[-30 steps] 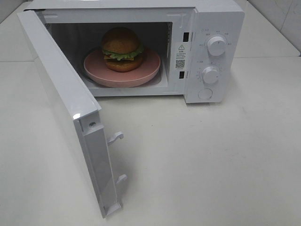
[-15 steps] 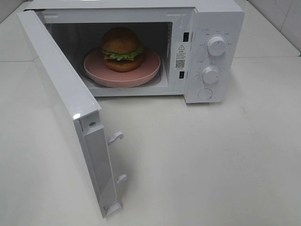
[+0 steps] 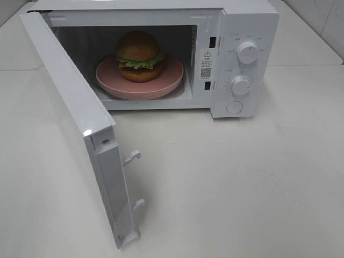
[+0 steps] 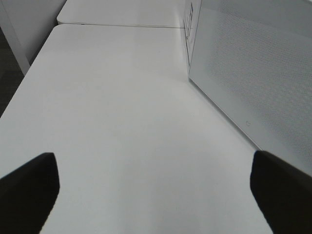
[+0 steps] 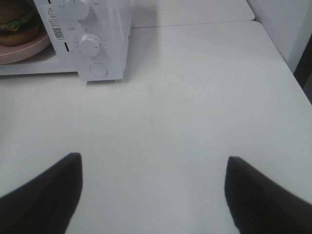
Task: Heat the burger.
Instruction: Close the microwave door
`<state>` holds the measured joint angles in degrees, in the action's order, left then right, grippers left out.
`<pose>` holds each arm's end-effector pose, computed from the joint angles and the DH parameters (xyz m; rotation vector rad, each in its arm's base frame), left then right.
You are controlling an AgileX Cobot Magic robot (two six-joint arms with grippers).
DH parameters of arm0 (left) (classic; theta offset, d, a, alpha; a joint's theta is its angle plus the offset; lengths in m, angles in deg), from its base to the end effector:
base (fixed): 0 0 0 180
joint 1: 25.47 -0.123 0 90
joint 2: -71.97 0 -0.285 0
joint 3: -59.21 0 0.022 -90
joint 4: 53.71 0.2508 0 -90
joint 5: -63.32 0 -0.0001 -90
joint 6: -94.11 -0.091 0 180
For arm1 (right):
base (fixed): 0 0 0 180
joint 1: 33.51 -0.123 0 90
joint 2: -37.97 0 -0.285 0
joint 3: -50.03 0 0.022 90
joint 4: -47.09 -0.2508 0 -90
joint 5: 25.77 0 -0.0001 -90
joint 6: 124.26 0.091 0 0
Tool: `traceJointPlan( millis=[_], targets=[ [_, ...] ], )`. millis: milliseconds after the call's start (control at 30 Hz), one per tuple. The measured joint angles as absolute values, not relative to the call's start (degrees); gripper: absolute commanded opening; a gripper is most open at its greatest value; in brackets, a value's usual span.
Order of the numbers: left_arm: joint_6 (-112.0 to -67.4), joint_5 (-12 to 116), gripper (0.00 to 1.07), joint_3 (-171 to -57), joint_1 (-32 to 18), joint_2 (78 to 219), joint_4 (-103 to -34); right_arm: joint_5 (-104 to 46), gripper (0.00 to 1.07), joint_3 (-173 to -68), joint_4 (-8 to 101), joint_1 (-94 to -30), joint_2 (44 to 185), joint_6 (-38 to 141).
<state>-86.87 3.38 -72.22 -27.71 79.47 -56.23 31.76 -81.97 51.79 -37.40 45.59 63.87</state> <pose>-0.0049 -0.0037 0.2785 -0.0205 2.0239 -0.0169 -0.0040 -0.0066 0.2849 0.0746 1.9711 0.0399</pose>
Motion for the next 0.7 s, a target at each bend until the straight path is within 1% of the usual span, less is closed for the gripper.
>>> traceJointPlan(
  millis=[700],
  targets=[
    [-86.9, 3.4, 1.01, -72.2, -27.7, 79.5, -56.2, 31.8, 0.76, -82.0, 51.8, -37.3, 45.6, 63.9]
  ],
)
